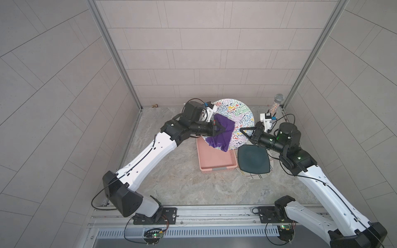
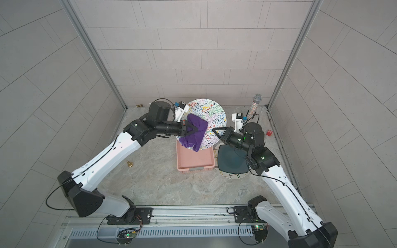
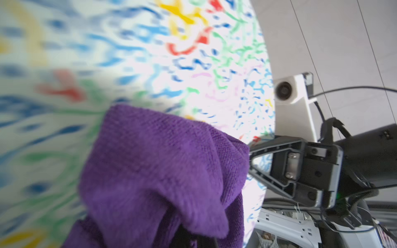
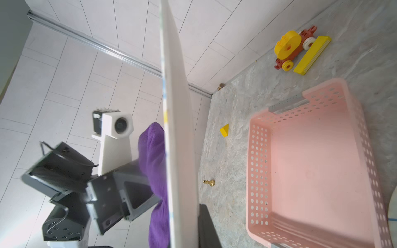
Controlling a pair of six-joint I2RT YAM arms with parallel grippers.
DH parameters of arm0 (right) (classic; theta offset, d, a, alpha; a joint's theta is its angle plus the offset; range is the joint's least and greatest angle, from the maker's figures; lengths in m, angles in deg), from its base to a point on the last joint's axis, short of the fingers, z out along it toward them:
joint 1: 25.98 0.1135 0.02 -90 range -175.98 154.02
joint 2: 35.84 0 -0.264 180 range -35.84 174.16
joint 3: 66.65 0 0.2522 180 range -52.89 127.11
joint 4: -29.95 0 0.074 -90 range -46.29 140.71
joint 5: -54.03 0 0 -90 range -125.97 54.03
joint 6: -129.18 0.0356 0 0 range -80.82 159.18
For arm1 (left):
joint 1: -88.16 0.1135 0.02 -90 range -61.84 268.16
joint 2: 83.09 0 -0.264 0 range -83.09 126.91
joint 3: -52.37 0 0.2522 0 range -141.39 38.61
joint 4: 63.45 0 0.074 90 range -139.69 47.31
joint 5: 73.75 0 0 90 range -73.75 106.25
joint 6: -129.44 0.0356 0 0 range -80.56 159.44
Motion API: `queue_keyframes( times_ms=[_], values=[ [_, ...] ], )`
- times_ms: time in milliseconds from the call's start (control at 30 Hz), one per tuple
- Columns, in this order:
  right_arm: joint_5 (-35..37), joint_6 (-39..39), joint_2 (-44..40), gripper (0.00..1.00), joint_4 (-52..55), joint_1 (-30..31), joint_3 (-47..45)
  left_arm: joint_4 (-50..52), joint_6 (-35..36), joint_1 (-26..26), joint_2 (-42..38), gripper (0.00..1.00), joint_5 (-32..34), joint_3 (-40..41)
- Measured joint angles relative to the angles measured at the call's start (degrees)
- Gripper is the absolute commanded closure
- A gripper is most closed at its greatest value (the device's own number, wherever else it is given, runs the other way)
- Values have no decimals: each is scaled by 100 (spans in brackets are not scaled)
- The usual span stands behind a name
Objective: Wipe the wet plate dry
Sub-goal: Wipe the plate with towel.
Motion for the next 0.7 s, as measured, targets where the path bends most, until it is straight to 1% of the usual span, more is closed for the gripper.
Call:
queue_keyframes(
  times_ms=[33, 67, 133, 200, 267, 300, 367, 467, 500, 567, 600, 633, 700],
  values=[
    [44, 9, 2, 100, 2, 122, 0, 39, 22, 125, -70, 100, 37, 33],
    [87, 7, 2, 100, 4, 282, 0, 59, 72, 144, -109, 100, 118, 15],
    [109, 17, 7, 100, 26, 507, 2, 181, 195, -133, -90, 100, 284, -153],
    [94, 68, 57, 100, 26, 560, 70, 236, 269, -485, 13, 100, 372, -348],
    [85, 149, 120, 100, 22, 411, 175, 160, 275, -671, 81, 100, 337, -402],
    [81, 212, 131, 100, -2, 258, 205, 136, 229, -636, 79, 100, 302, -393],
    [85, 365, 107, 100, -129, -85, 243, -44, -4, -302, -26, 100, 173, -247],
    [105, 664, -68, 100, -369, -643, 238, -684, -852, 662, -382, 100, -170, 229],
    [107, 852, -160, 100, -470, -793, 195, -1054, -1263, 992, -516, 100, -339, 385],
    [105, 1386, -369, 100, -1056, -1008, 28, -1751, -2258, 1537, -743, 100, -551, 678],
    [129, 1674, -468, 100, -1467, -1062, -57, -2216, -2868, 1735, -813, 100, -623, 835],
    [149, 1945, -533, 100, -1869, -1086, -109, -2667, -3407, 1827, -841, 100, -686, 960],
    [142, 2413, -525, 100, -2664, -1073, -122, -3700, -4586, 1808, -815, 100, -765, 1198]
  ],
)
